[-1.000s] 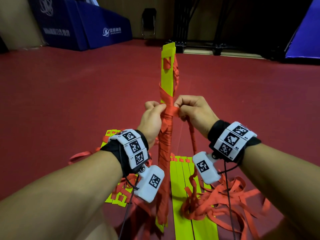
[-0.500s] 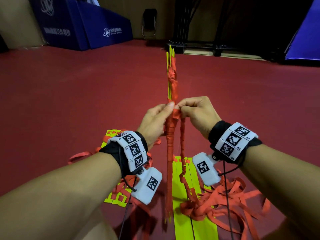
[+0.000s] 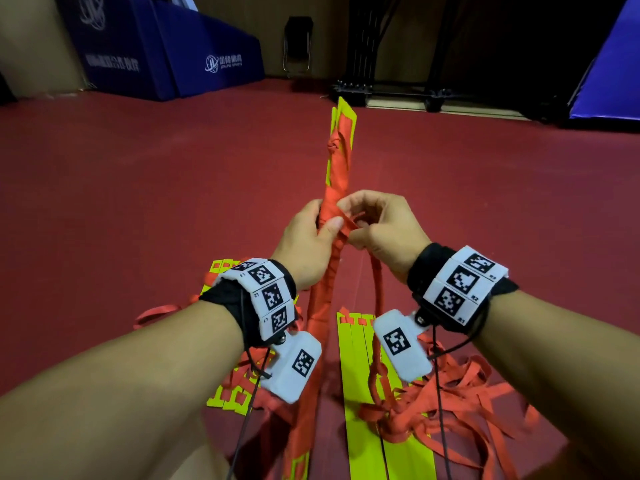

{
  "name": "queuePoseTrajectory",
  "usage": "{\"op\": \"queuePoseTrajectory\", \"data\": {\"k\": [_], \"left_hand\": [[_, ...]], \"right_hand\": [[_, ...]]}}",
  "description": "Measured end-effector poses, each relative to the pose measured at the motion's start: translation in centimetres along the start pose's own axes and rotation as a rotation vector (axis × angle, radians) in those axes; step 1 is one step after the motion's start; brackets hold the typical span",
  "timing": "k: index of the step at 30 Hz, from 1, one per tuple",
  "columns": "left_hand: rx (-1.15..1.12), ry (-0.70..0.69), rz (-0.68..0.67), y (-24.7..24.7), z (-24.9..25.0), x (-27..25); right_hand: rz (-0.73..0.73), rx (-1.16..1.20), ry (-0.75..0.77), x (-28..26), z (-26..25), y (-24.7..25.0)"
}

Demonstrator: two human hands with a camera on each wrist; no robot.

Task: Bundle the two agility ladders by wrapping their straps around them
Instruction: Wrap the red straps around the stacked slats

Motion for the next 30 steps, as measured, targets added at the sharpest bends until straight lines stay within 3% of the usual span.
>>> {"op": "queuePoseTrajectory", "data": {"k": [4,10,15,22,26,30], "left_hand": [[-0.03,0.01,0.029,0.2,0.2,-0.2],[-0.108,0.027,0.064,0.8,0.4,0.0],[-0.205,0.033,0.108,2.0,-0.1,0.3],[-0.242,0.011,0.046,1.1,0.8,-0.3],[-0.204,0.028,0.089,1.8,0.4,-0.1],[-0.229,0.071,0.1,1.7,-0.3,0.0]], "right_hand": [[0.058,0.01,-0.037,0.5,0.0,0.5],[-0.01,-0.23,-0.092,1.4,1.8,1.6],[-0.046,-0.155,-0.008,1.1,1.3,1.2],[-0.186,-0.207,0.109,0.4,0.5,-0.8],[-0.056,-0.417,0.12,0.9,0.5,1.2],[-0.041,-0.261,0.058,1.1,0.8,1.7]]}}
Point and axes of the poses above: each hand's wrist, its own x-axis towards the middle knuckle, its own y-axis out of the back of the hand, z = x × y, the point moved 10 cm from there along x, towards the middle knuckle, and after that the axes turned 4 degrees about z, right-handed, at the moved point
